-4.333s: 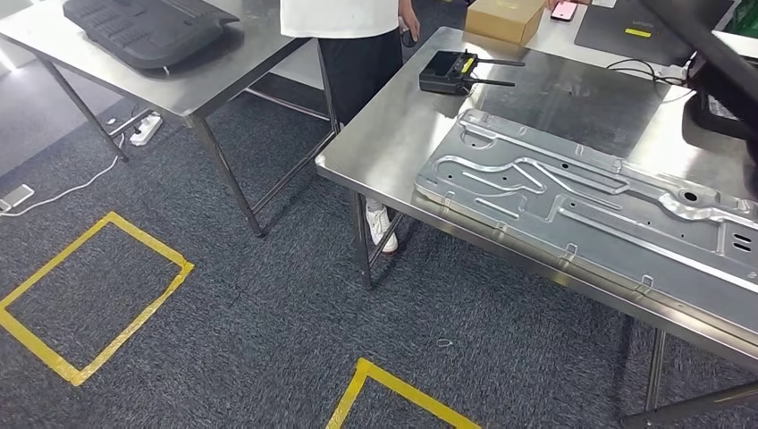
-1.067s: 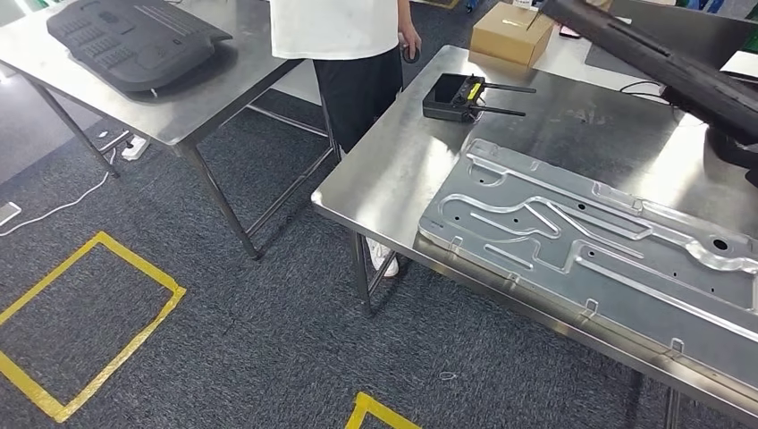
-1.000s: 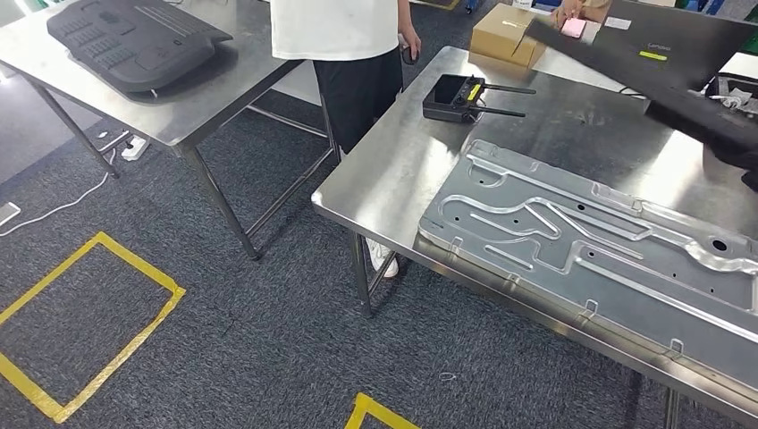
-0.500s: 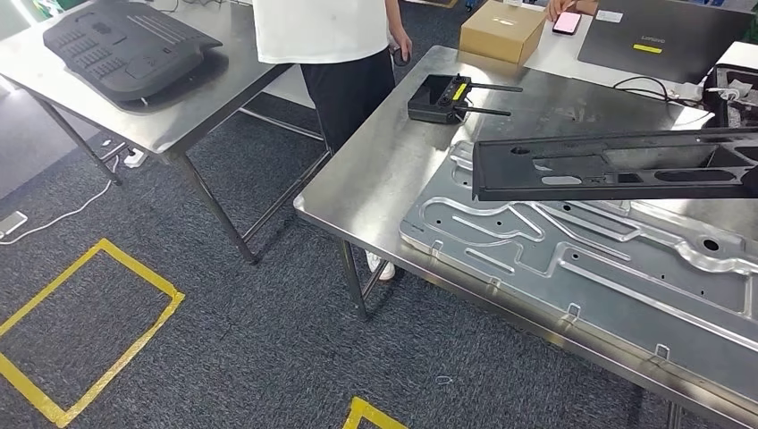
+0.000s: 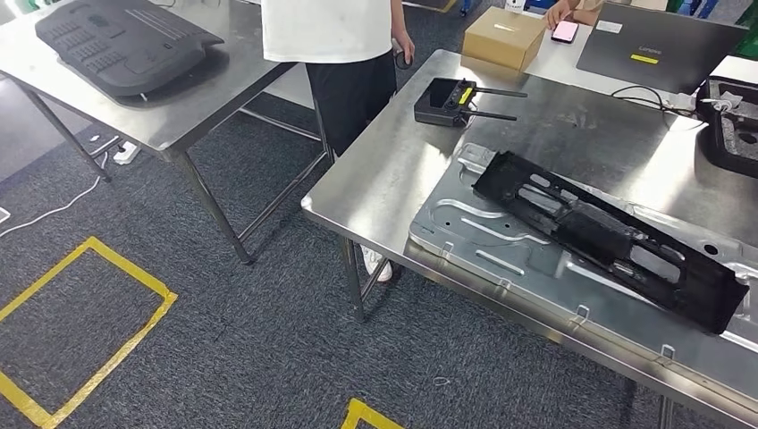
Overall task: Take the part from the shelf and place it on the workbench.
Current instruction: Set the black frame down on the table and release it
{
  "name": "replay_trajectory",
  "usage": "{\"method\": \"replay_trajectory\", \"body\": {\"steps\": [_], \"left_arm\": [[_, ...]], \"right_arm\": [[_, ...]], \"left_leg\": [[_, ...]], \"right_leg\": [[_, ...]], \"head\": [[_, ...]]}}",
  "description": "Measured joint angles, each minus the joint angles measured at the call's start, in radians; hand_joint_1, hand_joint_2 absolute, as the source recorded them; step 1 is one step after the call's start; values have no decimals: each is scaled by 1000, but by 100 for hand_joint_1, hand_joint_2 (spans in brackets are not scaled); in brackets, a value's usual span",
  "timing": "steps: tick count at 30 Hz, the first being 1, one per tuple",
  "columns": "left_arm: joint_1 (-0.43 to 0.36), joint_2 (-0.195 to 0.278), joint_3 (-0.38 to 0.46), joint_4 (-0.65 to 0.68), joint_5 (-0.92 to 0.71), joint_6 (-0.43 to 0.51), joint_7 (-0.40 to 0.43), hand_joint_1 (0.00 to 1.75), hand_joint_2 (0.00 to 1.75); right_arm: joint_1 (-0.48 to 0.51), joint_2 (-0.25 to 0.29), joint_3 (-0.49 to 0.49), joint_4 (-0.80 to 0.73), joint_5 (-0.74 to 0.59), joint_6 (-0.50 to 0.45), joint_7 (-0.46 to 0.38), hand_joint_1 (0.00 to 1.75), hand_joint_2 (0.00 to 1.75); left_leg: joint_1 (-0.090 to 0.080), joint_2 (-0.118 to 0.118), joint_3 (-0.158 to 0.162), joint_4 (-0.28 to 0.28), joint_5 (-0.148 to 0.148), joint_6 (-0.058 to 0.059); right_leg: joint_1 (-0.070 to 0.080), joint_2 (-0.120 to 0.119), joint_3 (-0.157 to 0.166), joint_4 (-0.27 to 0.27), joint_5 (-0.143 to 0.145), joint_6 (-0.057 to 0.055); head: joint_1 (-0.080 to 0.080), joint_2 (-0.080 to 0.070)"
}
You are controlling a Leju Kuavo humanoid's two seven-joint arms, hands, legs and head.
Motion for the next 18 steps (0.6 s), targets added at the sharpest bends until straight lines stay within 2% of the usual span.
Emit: {"method": "replay_trajectory", "body": {"steps": [1,2,3,4,5,6,7,9,11,13,15,16,17,18], "left_arm": [[0,-1,0,0,-1,-1,0,0,0],[0,-3,0,0,-1,-2,1,0,0],[1,-4,0,0,-2,-3,1,0,0],[1,-4,0,0,-2,-3,2,0,0],[0,-4,0,0,-3,-3,3,0,0],[-1,-3,0,0,-3,-3,3,0,0],[-2,-3,0,0,-3,-3,4,0,0],[-2,-3,0,0,-3,-3,4,0,0],[-3,-4,0,0,-3,-3,4,0,0],[-5,-4,0,0,-3,-3,4,0,0],[-6,-6,0,0,-2,-3,4,0,0],[-6,-6,0,0,-1,-3,5,0,0],[-6,-7,0,0,1,-3,7,0,0],[-6,-7,0,0,4,-3,11,0,0]], "right_arm": [[2,0,0,0,4,3,0,0,0],[3,0,0,-2,9,9,0,0,0],[2,0,0,-5,14,16,0,0,0],[-1,0,1,-8,20,25,0,0,0],[-10,0,3,-12,25,37,-1,0,0],[-24,0,9,-16,31,49,-1,0,0],[-43,2,17,-18,37,62,-1,0,0],[-92,9,38,-23,49,85,-1,0,0],[-143,15,60,-26,58,103,-1,0,0],[-181,16,78,-29,63,114,-1,0,0],[-205,18,94,-31,65,117,-1,0,0],[-214,19,101,-31,66,117,-1,0,0],[-220,19,109,-31,66,116,-1,0,0],[-225,20,116,-31,66,114,-1,0,0]], "left_leg": [[1,0,0,1,-1,0],[3,0,0,3,-2,-2],[6,-1,0,8,-5,-6],[7,-2,0,15,-10,-12],[7,-3,-3,25,-17,-19],[6,-4,-7,33,-22,-25],[4,-5,-10,39,-26,-29],[4,-6,-14,42,-28,-32],[8,-6,-27,75,-49,-41],[13,-6,-82,189,-105,-55],[17,-6,-155,330,-157,-61],[18,-6,-176,363,-160,-59],[17,-6,-178,354,-144,-54],[15,-7,-159,305,-112,-46]], "right_leg": [[-1,-1,-13,28,-2,4],[-3,-2,-5,13,15,9],[-6,-3,24,-43,49,15],[-11,-6,63,-122,82,23],[-13,-5,99,-190,107,25],[-15,-4,122,-238,120,21],[-16,-2,131,-259,122,14],[-14,1,128,-258,121,-5],[-15,-1,129,-259,123,-15],[-15,-2,129,-260,124,-20],[-14,-3,129,-260,123,-22],[-13,-2,129,-260,123,-22],[-12,-2,130,-260,122,-23],[-10,-1,131,-261,122,-23]], "head": [[0,0],[0,0],[0,0],[0,0],[0,0],[0,0],[0,0],[-1,0],[-2,0],[-2,0],[-3,0],[-2,0],[-2,0],[-2,0]]}}
